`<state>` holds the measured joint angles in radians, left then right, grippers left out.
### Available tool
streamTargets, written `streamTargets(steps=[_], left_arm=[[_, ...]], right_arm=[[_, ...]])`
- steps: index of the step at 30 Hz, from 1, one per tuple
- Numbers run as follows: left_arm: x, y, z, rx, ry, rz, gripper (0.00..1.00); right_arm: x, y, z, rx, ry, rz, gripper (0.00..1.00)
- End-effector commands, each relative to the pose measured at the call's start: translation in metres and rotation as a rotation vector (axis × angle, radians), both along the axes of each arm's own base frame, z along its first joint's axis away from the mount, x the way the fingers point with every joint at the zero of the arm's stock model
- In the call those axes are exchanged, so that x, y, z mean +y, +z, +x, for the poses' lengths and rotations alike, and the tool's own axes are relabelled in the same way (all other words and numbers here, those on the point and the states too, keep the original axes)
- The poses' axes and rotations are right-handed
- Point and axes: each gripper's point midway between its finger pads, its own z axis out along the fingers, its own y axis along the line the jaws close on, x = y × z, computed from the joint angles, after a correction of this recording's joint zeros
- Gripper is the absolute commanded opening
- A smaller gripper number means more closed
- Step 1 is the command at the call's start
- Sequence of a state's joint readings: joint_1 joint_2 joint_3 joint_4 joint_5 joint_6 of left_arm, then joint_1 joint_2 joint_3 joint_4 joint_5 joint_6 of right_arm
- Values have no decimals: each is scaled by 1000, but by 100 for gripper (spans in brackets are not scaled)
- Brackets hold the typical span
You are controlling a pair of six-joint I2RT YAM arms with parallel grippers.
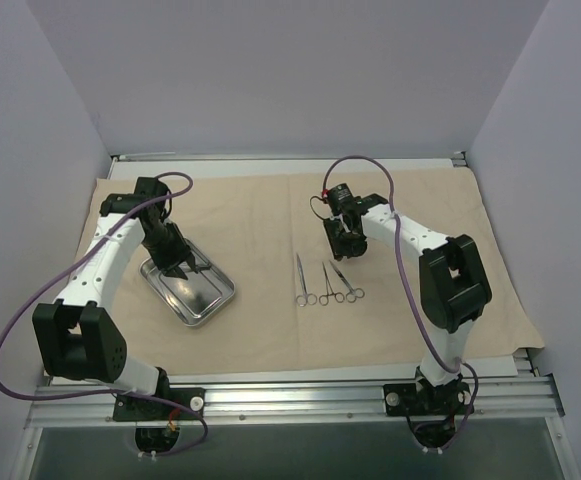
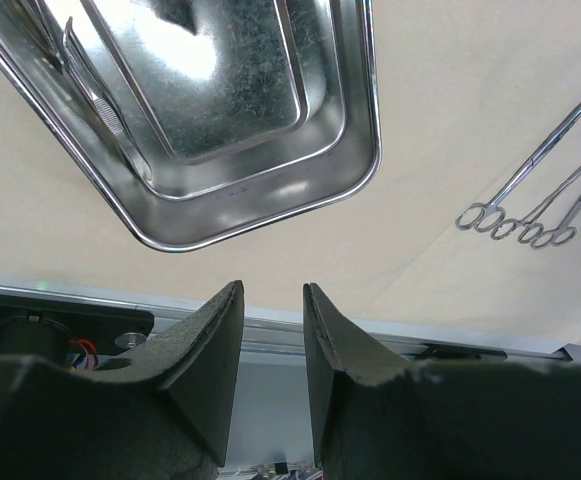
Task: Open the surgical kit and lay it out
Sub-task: Place the medical item in the surgical kit.
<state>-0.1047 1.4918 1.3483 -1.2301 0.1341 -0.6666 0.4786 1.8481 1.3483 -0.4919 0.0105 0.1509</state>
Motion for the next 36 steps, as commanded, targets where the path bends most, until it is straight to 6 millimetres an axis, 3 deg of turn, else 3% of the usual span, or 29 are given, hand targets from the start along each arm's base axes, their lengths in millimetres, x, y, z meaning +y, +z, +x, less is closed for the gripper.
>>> streamTargets(steps=[1,8,18,32,36], left_arm=[[-1,9,12,-53,-18,-15,39],[-3,7,11,-44,-26,-22,39],[-2,11,11,-44,-34,-14,39],[1,11,14,-42,-30,-5,39],[1,11,14,-41,-30,-5,39]], right_arm=[[3,-2,-6,23,27,20,30],[17,-18,-11,58,53,33,32],[21,-44,-12,97,44,17,32],[3,-56,-8,113,-36,-29,22],[-8,-52,-2,90,-78,-55,13]])
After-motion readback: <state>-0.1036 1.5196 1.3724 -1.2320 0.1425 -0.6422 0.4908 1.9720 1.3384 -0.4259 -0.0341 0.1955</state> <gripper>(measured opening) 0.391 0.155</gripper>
